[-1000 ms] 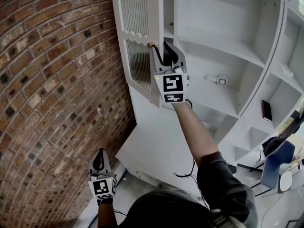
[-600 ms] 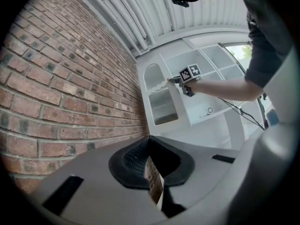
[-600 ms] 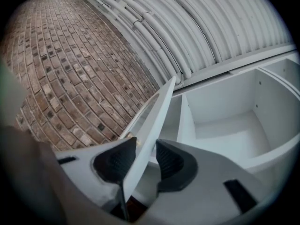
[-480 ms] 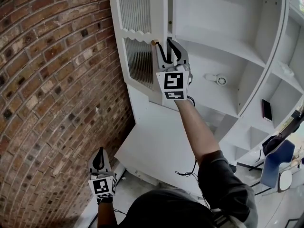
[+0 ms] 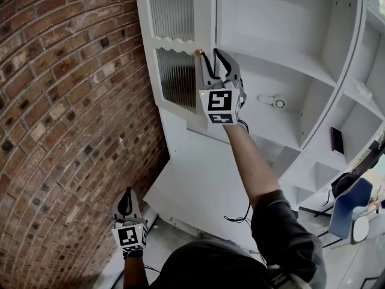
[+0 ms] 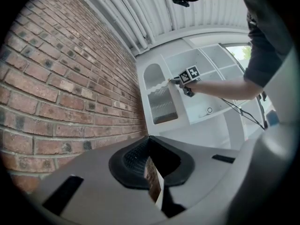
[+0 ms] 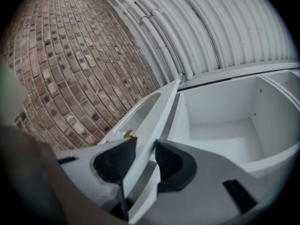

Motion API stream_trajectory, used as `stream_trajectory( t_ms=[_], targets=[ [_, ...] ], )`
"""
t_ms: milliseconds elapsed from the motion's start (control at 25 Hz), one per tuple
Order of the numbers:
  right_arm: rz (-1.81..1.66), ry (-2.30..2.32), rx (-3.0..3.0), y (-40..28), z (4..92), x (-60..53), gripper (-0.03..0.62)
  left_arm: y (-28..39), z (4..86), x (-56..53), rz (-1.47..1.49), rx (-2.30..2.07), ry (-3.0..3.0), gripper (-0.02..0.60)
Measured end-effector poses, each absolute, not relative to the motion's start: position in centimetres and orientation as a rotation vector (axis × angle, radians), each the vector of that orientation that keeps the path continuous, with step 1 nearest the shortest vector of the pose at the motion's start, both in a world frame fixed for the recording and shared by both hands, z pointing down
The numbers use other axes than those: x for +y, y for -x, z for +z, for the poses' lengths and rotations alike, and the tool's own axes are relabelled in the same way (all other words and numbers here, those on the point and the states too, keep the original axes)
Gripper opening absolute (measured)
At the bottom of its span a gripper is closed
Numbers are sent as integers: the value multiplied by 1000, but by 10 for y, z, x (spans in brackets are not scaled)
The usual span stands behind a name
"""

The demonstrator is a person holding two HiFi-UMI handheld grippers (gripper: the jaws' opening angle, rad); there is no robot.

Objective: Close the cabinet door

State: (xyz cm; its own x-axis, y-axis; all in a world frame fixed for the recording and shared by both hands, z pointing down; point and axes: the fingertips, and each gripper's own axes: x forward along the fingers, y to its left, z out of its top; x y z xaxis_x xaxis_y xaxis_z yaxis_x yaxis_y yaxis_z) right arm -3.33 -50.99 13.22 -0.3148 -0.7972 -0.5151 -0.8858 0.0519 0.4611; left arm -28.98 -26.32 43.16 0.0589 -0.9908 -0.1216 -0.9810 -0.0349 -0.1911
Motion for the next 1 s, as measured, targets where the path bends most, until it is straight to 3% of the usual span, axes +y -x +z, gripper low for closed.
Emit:
stream_trajectory(
  t_ms=[1000],
  targets=[
    [1175,1825,2154,15,134,-540,121,279,442,-284,-69,2037,2130,3]
  ],
)
